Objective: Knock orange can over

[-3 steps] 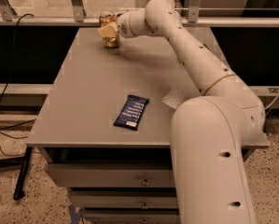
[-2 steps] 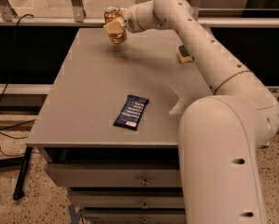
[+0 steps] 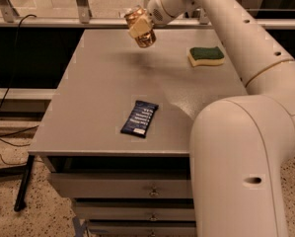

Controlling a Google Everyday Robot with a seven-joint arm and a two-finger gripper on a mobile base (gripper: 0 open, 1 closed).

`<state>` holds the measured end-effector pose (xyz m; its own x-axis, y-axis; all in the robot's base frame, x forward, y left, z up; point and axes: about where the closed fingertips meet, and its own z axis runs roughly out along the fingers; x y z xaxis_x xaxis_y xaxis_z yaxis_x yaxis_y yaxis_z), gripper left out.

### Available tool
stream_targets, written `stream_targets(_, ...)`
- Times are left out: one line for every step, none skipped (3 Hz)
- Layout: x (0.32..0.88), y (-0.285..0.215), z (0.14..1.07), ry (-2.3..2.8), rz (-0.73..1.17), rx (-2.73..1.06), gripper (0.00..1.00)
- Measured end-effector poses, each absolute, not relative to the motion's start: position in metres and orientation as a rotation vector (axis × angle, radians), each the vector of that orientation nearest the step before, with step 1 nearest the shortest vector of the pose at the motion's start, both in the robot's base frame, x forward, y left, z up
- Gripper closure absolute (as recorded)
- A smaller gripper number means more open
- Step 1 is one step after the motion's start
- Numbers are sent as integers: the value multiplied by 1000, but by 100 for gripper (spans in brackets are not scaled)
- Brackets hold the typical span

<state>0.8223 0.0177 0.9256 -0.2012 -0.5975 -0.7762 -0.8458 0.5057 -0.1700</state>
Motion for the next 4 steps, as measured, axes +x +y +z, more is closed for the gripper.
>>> stream_targets(796,-2,924,1962,306,-1378,100)
stream_targets(753,-16,907,2020,265,-1656,100)
stream_targets(736,-16,898,2022,249,-1802,100)
stream_targets(729,10,887,1960,268,-1934,81)
